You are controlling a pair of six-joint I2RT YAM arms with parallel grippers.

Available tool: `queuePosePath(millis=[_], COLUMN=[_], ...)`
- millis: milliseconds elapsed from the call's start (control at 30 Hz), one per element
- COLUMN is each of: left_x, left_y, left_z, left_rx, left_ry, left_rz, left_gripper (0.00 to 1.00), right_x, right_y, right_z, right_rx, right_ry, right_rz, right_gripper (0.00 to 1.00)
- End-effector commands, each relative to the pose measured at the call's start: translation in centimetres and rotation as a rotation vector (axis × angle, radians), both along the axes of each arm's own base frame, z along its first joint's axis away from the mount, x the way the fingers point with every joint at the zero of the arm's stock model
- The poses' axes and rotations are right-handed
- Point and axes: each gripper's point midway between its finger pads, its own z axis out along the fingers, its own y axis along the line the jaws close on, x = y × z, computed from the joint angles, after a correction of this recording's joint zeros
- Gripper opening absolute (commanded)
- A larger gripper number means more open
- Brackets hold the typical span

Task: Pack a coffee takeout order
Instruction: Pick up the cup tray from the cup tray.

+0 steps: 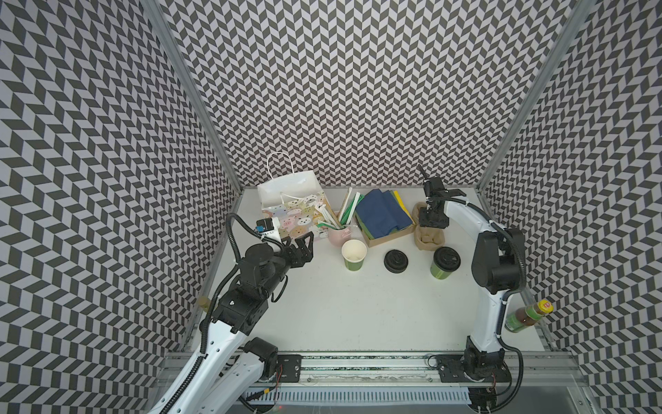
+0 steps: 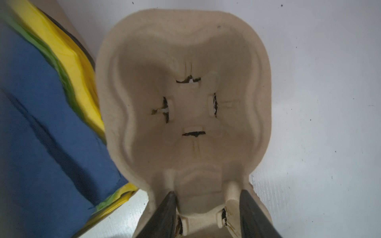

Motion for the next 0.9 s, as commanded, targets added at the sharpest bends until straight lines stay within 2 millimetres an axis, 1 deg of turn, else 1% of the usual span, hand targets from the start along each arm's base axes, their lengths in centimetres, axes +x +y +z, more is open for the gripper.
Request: queuePosePath(millis=[0,167,233,400,533,667,867], left_x=[0.1,0.1,0.1,0.1,0.1,0.1,0.1], left_y=[0.4,0.3,0.4,0.3,0.4,0.4,0.1], left_z=[0.2,0.1,0.2,0.1,0.1,0.2,-0.1], left_rx=[0.004,0.005,0.005,0.003,0.003,0.002,0.001], left_ry=[-0.023,-0.020,-0.023,-0.021,-0.021,-0.022,-0.015], left_rz=[0.014,0.011,0.014,0.008,0.009,0.009,-0.004], left_gripper=[0.86,0.86,0.86,0.86,0.86,0.86,0.86], right_x=[0.5,0.6,0.6,0.6,0.5,0.4,0.4], right_y=[0.0,0.1,0.1,0.0,-0.3,-0.8,-0.9], right_z=[-0.4,-0.4,-0.1,1.8,2.6,3.5,4.9], right_rx=[0.006,0.011,0.015,0.017,0.011,-0.003,0.005], right_ry=[0.001,0.004,-0.003,-0.043,-0.059,-0.075,-0.107], right_rz=[0.011,0.011,0.011,0.000,-0.013,-0.032,-0.039], right_gripper=[0.45,0.40,0.36,0.30,0.26,0.24,0.24])
